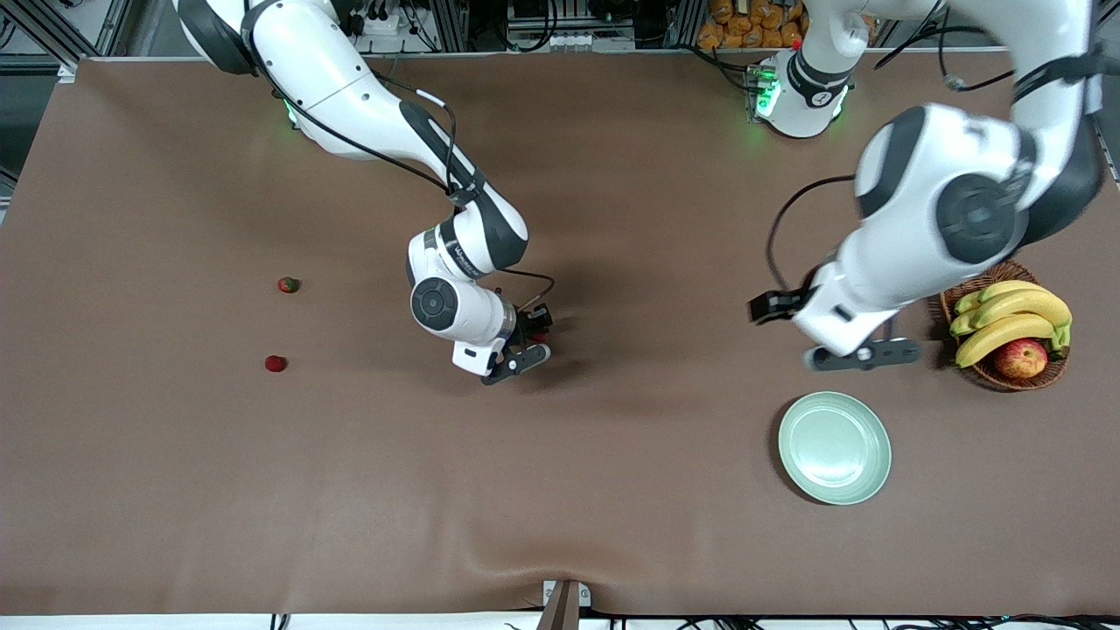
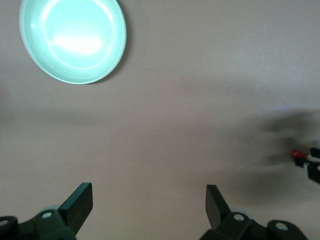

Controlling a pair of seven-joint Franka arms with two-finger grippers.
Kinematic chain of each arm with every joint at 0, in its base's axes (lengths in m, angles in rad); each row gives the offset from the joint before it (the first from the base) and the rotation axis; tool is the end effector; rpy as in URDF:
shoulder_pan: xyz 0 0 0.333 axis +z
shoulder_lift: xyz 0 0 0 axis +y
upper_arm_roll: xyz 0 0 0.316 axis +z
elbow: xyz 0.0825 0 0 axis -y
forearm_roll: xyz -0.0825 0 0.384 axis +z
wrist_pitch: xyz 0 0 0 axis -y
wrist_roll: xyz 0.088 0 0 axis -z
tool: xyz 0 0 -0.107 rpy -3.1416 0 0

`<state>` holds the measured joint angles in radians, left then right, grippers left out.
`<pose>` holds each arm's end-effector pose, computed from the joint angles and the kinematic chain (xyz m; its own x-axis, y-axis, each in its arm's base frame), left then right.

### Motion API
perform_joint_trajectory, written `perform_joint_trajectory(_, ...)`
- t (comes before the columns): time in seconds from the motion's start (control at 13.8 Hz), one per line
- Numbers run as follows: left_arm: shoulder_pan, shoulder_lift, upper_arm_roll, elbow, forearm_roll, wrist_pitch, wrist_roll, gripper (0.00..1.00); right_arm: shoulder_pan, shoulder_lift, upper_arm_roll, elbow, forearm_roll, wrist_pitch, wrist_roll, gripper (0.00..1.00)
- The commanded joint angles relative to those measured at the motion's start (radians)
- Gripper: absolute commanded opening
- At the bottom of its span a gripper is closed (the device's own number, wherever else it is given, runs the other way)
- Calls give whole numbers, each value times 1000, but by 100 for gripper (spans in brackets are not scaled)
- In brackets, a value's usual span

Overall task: Collect all strawberries into plate
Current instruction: 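Carry the strawberry to mid-table with the right gripper and release it, then grasp the strawberry with the left gripper while the right gripper reaches another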

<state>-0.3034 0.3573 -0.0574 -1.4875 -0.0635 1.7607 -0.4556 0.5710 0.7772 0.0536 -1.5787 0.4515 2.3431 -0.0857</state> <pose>0.6159 -0.2331 0.4623 0.9878 0.1093 -0.1112 0.1139 -0.9928 0.0359 0.5655 0.4097 0.1811 0.9270 0.3726 -0.0434 0.3357 -0.8756 -0.3474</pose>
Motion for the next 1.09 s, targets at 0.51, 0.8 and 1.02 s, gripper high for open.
perform_joint_trajectory(0.51, -242, 333, 4, 147, -27, 386, -466, 100, -120, -179, -170, 22, 6, -241, -9, 100)
perform_joint_trajectory(0.8, -356, 445, 11, 158, -25, 603, -544, 100, -210, -194, -285, 20, -31, -410, -101, 100)
perform_joint_trajectory(1.02, -430, 492, 28, 158, -15, 664, -571, 100, -275, -193, -348, 20, -92, -423, -230, 100)
